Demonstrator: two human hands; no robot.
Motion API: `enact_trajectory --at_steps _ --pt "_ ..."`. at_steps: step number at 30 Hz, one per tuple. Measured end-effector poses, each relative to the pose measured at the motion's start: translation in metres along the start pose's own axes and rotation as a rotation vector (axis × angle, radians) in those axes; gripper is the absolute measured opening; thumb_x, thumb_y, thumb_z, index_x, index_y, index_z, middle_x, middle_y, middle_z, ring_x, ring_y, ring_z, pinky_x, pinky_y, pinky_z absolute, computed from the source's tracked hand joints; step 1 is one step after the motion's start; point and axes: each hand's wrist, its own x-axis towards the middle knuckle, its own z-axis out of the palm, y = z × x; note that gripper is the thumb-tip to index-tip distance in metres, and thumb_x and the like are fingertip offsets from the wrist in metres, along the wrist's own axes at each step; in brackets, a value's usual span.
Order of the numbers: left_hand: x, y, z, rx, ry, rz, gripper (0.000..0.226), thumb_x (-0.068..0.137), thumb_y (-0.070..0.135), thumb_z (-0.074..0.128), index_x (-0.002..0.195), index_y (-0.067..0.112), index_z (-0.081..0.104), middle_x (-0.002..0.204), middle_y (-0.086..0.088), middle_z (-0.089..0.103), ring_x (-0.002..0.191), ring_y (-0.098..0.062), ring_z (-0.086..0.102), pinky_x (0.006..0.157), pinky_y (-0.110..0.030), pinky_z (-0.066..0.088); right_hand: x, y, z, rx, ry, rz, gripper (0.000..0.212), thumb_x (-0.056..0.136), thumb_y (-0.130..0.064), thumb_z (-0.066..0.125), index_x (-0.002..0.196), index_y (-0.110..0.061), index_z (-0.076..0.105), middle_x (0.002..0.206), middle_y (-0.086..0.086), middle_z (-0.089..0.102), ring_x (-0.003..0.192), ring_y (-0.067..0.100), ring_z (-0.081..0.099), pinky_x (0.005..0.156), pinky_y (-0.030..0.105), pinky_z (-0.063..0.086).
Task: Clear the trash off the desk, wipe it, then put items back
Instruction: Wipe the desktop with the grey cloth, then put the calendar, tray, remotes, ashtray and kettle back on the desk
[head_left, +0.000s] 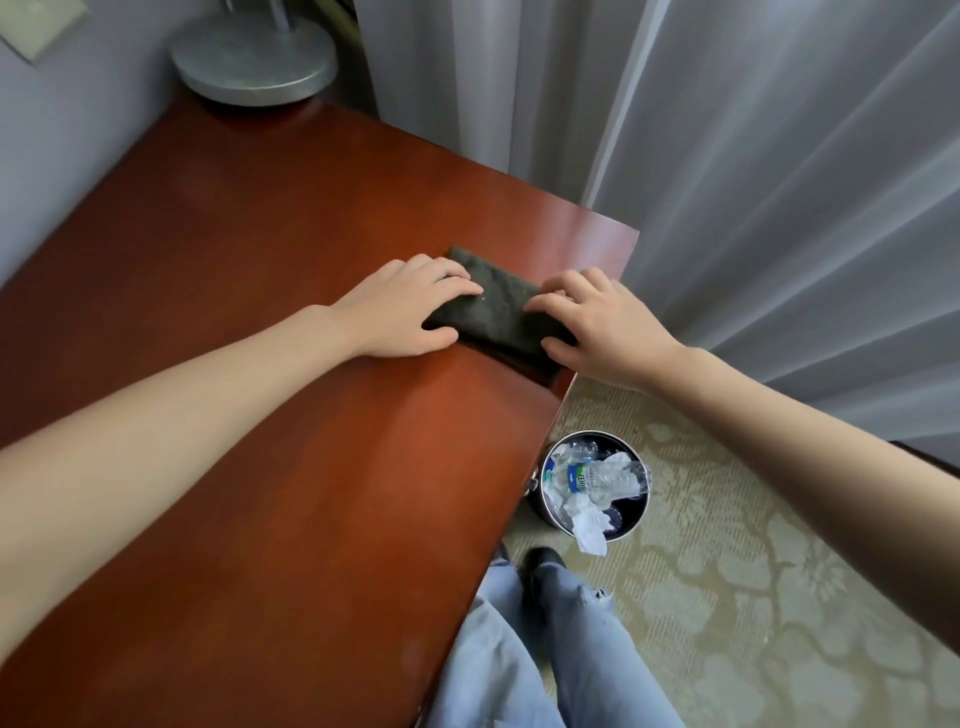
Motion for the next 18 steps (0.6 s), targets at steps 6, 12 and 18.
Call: enact_trajectory --at_steps 6,12,18 --pt "-0.078 0.025 -0.009 -0.105 0.054 -0.022 0.039 0.091 0.027 0.053 0.131 0.027 0.051 0.129 0.006 0.053 0.114 -0.013 0.048 0.084 -0.030 0.042 -0.022 -0.044 -0.003 -0.025 0.072 -0.268 0.026 0.085 -0.029 0.047 0.099 -0.016 0.065 0.089 0.006 0.062 0.076 0.029 0.059 0.056 0.033 0.051" --pt "-0.183 0.064 0.017 0.024 0.064 -0.257 0.048 0.094 0.031 0.048 0.140 0.023 0.040 0.141 -0.001 0.046 0.125 -0.021 0.045 0.095 -0.040 0.045 -0.054 -0.105 0.012 0.022 0.011 -0.287 0.040 0.082 -0.034 0.039 0.108 -0.014 0.062 0.088 0.007 0.062 0.079 0.031 0.058 0.059 0.036 0.052" --pt "-0.284 0.102 0.061 0.117 0.030 -0.582 0.062 0.095 0.037 0.043 0.149 0.020 0.017 0.154 -0.003 0.026 0.137 -0.024 0.030 0.104 -0.043 0.035 -0.085 -0.194 0.043 -0.027 -0.003 -0.313 0.048 0.080 -0.028 0.059 0.125 -0.015 0.055 0.109 0.012 0.061 0.091 0.036 0.056 0.066 0.042 0.050"
